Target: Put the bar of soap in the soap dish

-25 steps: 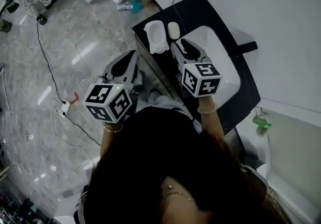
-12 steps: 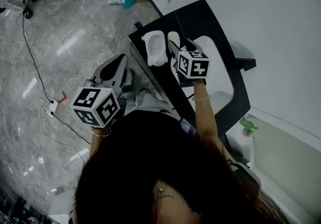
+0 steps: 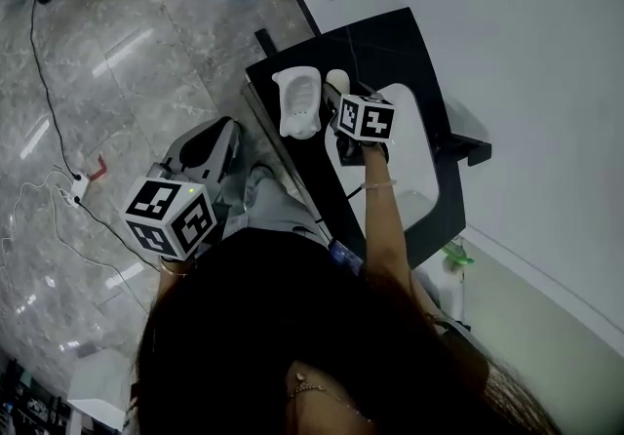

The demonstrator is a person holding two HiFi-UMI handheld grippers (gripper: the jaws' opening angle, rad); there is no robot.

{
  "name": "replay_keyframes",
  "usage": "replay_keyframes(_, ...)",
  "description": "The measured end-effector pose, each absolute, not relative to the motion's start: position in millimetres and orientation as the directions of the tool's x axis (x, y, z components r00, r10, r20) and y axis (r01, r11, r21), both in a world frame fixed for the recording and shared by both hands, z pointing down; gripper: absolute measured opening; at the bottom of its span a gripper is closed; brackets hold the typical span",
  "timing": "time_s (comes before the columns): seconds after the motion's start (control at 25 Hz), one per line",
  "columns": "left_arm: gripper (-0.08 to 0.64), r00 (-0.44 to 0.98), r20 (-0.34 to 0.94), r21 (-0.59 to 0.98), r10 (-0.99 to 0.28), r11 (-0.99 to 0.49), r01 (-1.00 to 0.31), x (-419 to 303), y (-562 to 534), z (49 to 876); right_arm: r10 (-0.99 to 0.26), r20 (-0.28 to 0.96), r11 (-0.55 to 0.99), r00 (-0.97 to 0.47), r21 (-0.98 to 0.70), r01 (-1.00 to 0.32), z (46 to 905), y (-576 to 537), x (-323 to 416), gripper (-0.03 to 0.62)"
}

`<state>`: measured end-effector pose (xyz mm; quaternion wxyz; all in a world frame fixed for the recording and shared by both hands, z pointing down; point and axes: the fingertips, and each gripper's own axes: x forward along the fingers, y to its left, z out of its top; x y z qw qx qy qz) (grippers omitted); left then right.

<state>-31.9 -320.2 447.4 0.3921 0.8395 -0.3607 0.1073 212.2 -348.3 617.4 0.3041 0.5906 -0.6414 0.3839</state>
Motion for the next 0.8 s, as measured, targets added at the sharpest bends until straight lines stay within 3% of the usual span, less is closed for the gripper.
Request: replay_keyframes(0.8,0.000,0.732,0.470,0.620,-0.494,-0.405,-0.672,-24.2,-315.9,463.7,-0.432,0.900,0.006,-0.057,-0.061,-0.998,644.7,-354.7,218.1,0.299)
